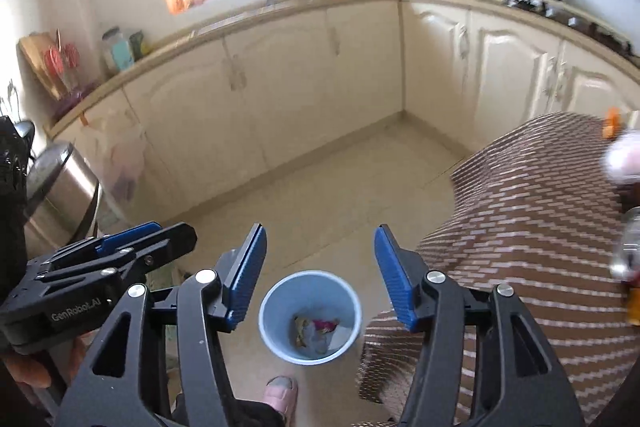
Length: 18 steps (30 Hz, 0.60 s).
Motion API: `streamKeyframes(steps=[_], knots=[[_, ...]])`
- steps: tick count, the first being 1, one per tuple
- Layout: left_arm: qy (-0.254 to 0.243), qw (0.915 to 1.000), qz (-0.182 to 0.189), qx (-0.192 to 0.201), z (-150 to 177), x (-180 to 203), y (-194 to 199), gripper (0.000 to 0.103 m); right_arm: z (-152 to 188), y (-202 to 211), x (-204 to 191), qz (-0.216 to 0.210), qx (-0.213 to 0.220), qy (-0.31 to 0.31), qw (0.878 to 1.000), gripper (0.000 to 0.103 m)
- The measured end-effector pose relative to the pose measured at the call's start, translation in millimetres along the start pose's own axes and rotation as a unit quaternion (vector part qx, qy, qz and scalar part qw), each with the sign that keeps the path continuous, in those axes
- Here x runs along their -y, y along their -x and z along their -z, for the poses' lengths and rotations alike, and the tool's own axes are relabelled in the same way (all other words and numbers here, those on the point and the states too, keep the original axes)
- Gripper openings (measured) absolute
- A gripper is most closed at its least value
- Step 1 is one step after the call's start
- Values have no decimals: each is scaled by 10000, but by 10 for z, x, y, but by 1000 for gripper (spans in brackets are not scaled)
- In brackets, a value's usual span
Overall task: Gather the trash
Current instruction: 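Grasp the red Coca-Cola can with the left gripper while the right grasps the yellow-wrapped bag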
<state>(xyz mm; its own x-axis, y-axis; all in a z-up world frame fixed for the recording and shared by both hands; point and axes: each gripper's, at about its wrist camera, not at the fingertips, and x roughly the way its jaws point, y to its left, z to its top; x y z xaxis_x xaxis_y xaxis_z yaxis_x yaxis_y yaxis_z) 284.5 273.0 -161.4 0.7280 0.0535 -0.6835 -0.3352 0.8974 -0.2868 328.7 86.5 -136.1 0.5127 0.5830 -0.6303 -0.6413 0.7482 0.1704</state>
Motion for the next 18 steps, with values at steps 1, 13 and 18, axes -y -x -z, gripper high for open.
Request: streamKeyframes(steps=[1,13,18], knots=[[-134,9999,103,36,-4,167,53,56,-7,152,79,98,118,-12,9999,55],[-1608,9799,1177,-91,336,2096,150,56,312,1614,1396,1174,1002,-715,9854,59],[-2469,9613,1220,-121,637,2815,25,56,576,1956,1975,1565,1035,-1203,9748,61]])
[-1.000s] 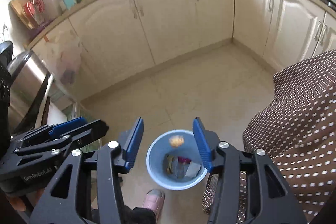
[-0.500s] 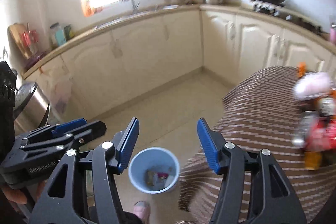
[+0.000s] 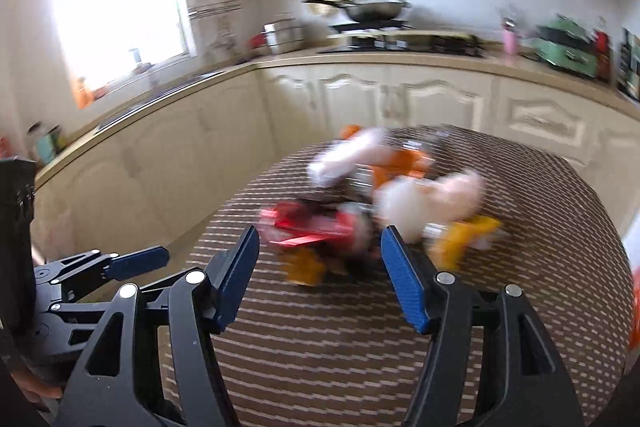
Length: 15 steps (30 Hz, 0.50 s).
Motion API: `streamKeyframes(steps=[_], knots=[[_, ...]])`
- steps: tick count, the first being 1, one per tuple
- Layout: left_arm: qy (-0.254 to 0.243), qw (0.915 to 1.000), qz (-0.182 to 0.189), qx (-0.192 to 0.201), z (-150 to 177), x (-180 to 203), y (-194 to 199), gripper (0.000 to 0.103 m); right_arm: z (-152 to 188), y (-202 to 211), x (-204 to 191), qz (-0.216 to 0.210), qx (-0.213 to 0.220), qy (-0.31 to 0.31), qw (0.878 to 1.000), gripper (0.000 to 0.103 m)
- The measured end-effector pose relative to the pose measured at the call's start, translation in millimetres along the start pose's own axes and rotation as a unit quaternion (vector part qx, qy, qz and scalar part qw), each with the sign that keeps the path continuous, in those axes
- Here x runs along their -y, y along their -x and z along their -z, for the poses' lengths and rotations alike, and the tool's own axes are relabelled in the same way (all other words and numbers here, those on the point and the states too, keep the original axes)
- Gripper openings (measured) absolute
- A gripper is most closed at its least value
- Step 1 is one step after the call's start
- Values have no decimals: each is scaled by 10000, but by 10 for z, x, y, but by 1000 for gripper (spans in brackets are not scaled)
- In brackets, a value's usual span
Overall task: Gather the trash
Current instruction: 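Grasp the red Coca-Cola can with the left gripper while the right grasps the yellow-wrapped bag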
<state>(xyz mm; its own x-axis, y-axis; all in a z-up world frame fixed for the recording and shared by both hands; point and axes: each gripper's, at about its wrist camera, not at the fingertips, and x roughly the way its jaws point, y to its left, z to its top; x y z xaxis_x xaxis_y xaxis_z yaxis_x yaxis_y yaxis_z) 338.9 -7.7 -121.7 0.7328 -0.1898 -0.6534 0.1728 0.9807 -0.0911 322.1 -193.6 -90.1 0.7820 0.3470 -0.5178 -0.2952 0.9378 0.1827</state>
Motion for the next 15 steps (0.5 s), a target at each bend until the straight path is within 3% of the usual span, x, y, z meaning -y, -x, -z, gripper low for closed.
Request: streamKeyframes(steps=[3,10,15], knots=[[-573,9982,-169,-7,-43,291,-140,56,80,36,304,158,-71,-303,9994,61],[-1259,9911,-420,-87,-190,597,-480,56,183,-29,644,281,-300,-708,9966,62],[-1782,9800,-881,-124,-253,682,-712,55,195,-127,814,348,-424,-918,9943,65]])
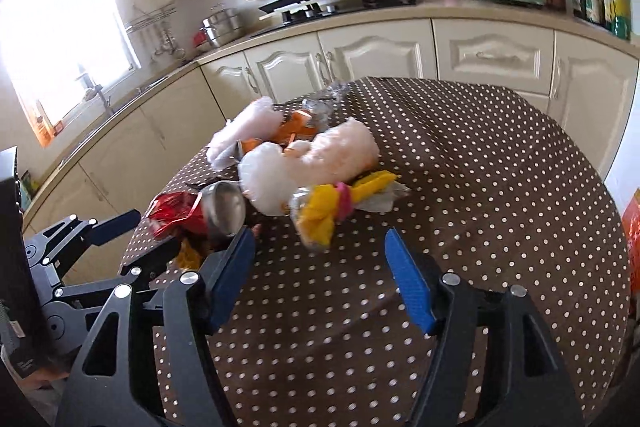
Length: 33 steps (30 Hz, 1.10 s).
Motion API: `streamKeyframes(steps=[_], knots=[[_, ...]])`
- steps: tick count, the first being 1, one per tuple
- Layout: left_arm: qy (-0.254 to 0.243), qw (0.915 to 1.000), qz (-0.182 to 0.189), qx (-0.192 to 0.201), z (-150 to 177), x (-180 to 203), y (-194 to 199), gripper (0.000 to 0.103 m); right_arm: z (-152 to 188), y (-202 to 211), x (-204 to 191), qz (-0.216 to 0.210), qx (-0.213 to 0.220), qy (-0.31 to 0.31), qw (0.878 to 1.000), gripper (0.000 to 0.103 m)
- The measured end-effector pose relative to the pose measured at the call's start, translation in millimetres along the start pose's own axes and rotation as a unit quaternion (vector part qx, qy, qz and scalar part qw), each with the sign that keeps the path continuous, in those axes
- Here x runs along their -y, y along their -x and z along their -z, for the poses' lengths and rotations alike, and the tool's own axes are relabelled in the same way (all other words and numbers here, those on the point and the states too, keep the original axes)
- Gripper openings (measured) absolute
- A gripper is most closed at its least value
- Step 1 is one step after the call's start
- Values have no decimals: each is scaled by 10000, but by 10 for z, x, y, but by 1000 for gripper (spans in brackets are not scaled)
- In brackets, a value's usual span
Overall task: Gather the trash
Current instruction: 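Grasp the red Coca-Cola can with the left gripper while the right grasps the yellow-wrapped bag, then carry the can and bag over the blue bin and open both grippers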
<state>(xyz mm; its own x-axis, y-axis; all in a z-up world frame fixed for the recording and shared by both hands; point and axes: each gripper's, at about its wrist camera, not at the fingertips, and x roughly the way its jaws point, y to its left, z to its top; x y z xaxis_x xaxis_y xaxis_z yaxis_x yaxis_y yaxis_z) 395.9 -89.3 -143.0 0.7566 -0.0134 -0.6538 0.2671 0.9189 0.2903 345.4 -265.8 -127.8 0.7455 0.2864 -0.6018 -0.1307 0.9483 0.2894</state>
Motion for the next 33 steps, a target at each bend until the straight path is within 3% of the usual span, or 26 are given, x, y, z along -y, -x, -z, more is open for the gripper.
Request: streamKeyframes(steps=[3,6,8,11,16,17,19,20,21,33], knots=[[-124,9999,-65,34,-60,21,-50,49,-21,-97,70,44,-116,-126,9998,66],[-245,9997,67,-9,-115,56,-122,32,-52,-193,113,69,-210,-264,9994,72],[-238,9995,194,-30,-132,71,-154,15,-76,-256,110,55,-256,-284,9993,74],[-166,9997,202,-5,-144,68,-165,13,-111,-341,72,-1,-303,-311,9991,75],[299,9979,548,172,-145,-103,-52,9,-172,-566,-19,112,-519,-219,9983,75],[368,9973,601,190,-133,-129,-31,9,-184,-602,-23,108,-558,-221,9981,71],[603,9953,722,247,-122,-223,17,7,-192,-671,-13,81,-672,-254,9974,53],[682,9946,740,256,-125,-235,21,7,-189,-714,7,4,-780,-306,9965,37],[810,9932,795,270,-116,-284,40,6,-184,-726,28,-20,-800,-332,9962,32],[1655,9761,1269,618,95,-543,409,5,-73,11,-228,128,-51,90,9999,28]])
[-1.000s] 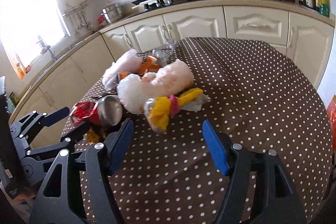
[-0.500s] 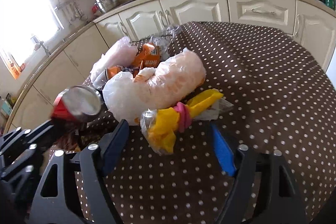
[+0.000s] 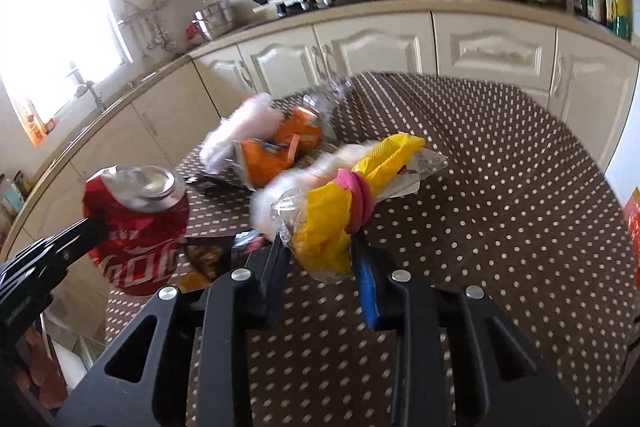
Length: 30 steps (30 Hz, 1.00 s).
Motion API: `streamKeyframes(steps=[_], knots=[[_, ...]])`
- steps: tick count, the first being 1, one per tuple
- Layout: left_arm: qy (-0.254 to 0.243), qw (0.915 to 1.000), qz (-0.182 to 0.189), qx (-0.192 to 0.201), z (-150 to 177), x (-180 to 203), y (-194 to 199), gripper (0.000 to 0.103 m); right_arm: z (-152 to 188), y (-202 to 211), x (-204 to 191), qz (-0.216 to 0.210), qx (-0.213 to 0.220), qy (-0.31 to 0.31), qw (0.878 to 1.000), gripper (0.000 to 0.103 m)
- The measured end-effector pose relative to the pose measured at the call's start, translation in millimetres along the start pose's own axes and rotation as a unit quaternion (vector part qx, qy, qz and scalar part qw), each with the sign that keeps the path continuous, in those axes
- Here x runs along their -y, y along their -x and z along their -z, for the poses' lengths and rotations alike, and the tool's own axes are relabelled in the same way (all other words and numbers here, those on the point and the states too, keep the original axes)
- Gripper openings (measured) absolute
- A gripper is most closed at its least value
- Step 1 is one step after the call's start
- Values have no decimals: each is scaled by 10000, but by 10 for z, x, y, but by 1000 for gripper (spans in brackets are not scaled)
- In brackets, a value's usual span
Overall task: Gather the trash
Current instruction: 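Carry the can and bag over the blue bin and open both grippers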
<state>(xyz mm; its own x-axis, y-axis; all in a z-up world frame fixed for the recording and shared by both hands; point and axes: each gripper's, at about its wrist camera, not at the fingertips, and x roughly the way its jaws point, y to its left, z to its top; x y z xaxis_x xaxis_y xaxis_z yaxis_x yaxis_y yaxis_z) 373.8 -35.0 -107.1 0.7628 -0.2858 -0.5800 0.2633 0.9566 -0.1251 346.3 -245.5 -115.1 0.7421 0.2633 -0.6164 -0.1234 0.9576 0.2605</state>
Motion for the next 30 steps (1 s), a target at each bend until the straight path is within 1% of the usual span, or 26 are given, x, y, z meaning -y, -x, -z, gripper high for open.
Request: streamKeyframes(steps=[2,6,10,14,18,22,24,27,28,30], knots=[[74,9999,21,95,14,-44,116,5,10,118,-107,-17,112,121,9999,28],[254,9993,29,277,57,-164,387,5,-9,277,-419,-245,269,411,9985,28],[446,9981,-118,419,162,-354,658,5,12,331,-871,-656,299,736,9947,28],[704,9956,-408,469,330,-670,921,5,109,259,-1379,-1102,147,1101,9877,28],[1007,9910,-756,452,544,-1075,1143,5,309,89,-1942,-1590,-162,1432,9767,28],[1440,9817,-1189,377,865,-1583,1398,5,559,-146,-2530,-1997,-548,1784,9619,28],[1667,9757,-1391,296,1046,-1834,1478,5,654,-259,-2747,-2126,-716,1923,9553,28],[1962,9678,-1571,161,1277,-2148,1521,5,877,-471,-3094,-2307,-1025,2177,9428,28],[2104,9634,-1659,80,1388,-2288,1516,5,964,-497,-3167,-2344,-1106,2227,9398,28],[2287,9578,-1739,-74,1546,-2487,1464,5,1152,-665,-3343,-2403,-1383,2353,9315,28]])
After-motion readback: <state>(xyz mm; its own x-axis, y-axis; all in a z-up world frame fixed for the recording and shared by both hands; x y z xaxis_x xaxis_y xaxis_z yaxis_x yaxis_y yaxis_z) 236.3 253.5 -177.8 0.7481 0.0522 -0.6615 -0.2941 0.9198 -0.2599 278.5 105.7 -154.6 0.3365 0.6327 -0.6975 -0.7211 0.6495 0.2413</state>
